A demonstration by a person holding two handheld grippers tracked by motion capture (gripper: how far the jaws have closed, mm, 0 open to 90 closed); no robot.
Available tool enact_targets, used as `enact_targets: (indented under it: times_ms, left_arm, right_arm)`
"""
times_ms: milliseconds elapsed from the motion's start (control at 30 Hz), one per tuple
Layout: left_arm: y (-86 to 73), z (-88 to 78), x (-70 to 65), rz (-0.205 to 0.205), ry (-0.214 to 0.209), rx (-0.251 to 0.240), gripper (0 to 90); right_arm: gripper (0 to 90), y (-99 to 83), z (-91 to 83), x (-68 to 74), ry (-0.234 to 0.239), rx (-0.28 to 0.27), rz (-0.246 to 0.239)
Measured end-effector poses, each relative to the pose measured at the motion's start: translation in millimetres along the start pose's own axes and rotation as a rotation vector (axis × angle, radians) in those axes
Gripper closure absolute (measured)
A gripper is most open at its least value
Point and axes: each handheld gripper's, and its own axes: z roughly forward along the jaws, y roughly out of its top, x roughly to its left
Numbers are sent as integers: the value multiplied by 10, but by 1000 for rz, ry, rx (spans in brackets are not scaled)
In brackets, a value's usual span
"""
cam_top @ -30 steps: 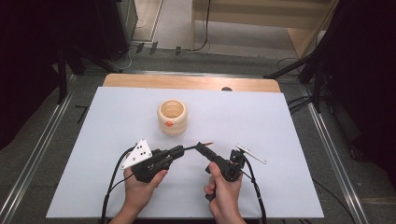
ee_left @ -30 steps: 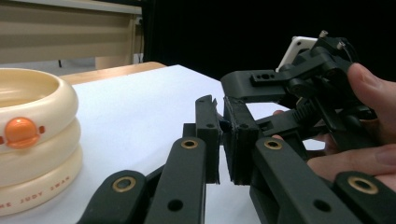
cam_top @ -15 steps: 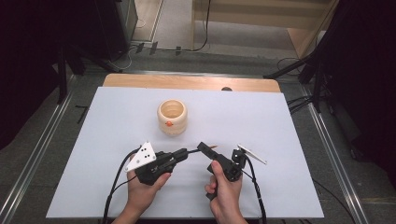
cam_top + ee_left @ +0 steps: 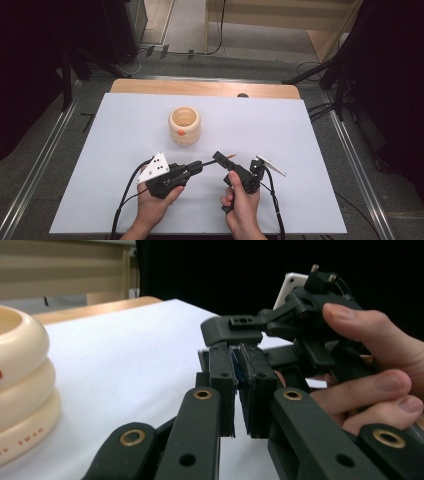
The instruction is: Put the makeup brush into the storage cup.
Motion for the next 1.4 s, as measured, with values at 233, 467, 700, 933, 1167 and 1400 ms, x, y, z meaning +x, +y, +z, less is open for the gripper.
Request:
enact_targets:
  times_ms: [233, 467, 700, 933, 1167, 1400]
  left_arm:
    - [-28, 5, 29, -5, -16, 12, 644]
    - [-12, -31, 67, -12, 0, 13, 584]
    - [0, -81, 114, -35, -6, 31, 532]
    - [3, -185, 181, -57, -3, 30, 467]
    - [14, -302, 256, -58, 18, 18, 408]
    - [-23, -405, 301, -58, 8, 39, 296]
  right_arm:
    - [838, 46, -63, -10, -7, -55, -83]
    - [838, 74, -85, 27, -71, -82, -203]
    - [838, 52, -77, 79, -134, -94, -353]
    - [838, 11, -75, 173, -182, -114, -517]
    - [838, -11, -60, 265, -203, -126, -658]
    - [838, -18, -63, 346, -215, -123, -755]
